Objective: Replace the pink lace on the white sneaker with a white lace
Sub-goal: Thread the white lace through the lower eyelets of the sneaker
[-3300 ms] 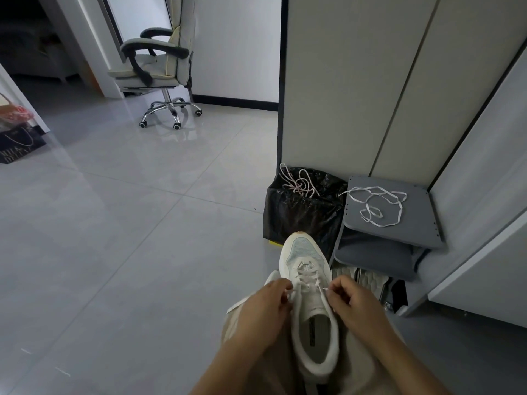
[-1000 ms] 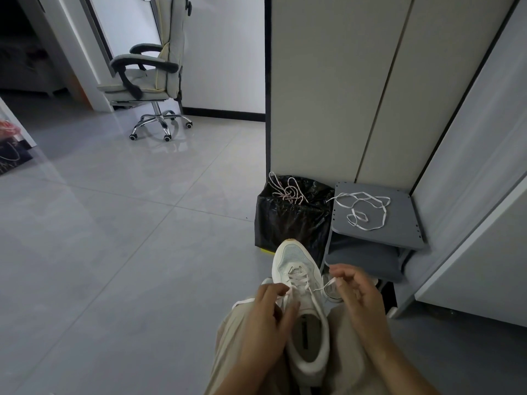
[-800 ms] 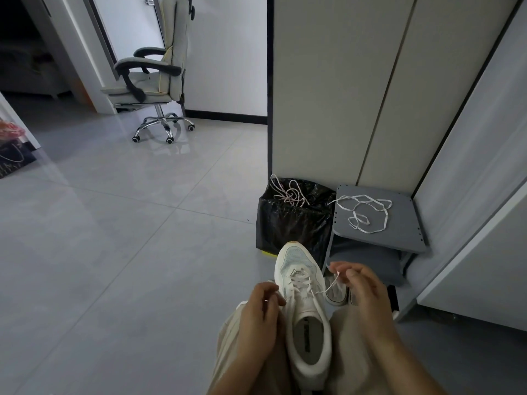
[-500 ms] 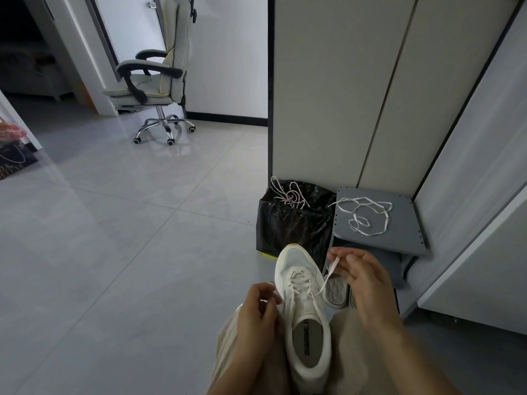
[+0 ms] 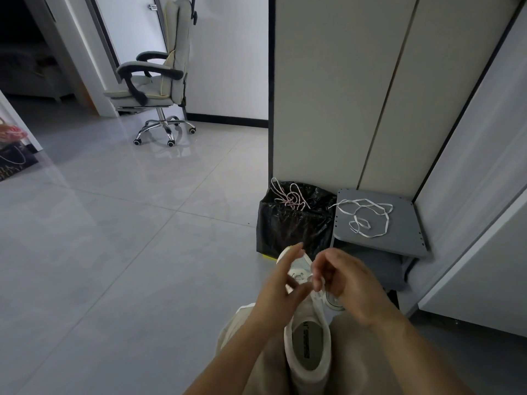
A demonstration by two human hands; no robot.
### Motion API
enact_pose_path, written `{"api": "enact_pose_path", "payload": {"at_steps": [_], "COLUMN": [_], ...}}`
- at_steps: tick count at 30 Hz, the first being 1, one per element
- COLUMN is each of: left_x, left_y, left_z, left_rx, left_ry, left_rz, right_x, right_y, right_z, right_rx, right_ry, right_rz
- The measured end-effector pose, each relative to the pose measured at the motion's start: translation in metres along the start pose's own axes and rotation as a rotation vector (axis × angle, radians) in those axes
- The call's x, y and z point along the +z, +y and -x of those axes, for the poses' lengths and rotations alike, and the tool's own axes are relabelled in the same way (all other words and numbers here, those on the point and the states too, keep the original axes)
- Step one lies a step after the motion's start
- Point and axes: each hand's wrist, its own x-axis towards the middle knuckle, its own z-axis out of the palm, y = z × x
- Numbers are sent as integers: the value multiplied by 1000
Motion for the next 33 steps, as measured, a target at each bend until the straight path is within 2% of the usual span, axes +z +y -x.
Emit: {"api": "enact_pose_path", "payload": {"at_steps": [2, 6, 10, 14, 16, 18, 19, 21, 24, 28, 30, 33], "left_x": [-4, -31, -81, -107, -102, -90, -82, -64, -42, -37, -38, -32], "left_y": [13, 14, -2, -11, -7, 2, 8, 20, 32, 33, 27, 10], "left_z": [-13, -20, -14, -5, -4, -4, -6, -10, -16, -15, -10, 5], "left_rx": [45, 30, -91, -117, -73, -37, -26, -3, 21, -60, -84, -230], "left_ry": [-88, -201, -132, -65, -43, -67, -95, -167, -219, -195, -109, -55], "left_rz": [-56, -259, -346, -504, -538, -551, -554, -550, -489, -233, -125, -230], "right_x": [-2, -22, -46, -59, -59, -56, -51, -36, -4, 2, -5, -12], "right_y": [-5, -13, 2, 21, 27, 30, 30, 26, 20, 28, 33, 40], "right_z": [-1, 3, 14, 22, 24, 23, 21, 16, 7, 3, 4, 8], "right_rx": [-37, -65, 24, 92, 110, 122, 66, -129, -164, -317, -377, -304], "right_ry": [2, 295, 543, 651, 637, 589, 541, 373, 89, 166, 181, 169], "right_rz": [-5, -241, -242, -178, -34, 457, 678, 886, 984, 1085, 1156, 1225]}}
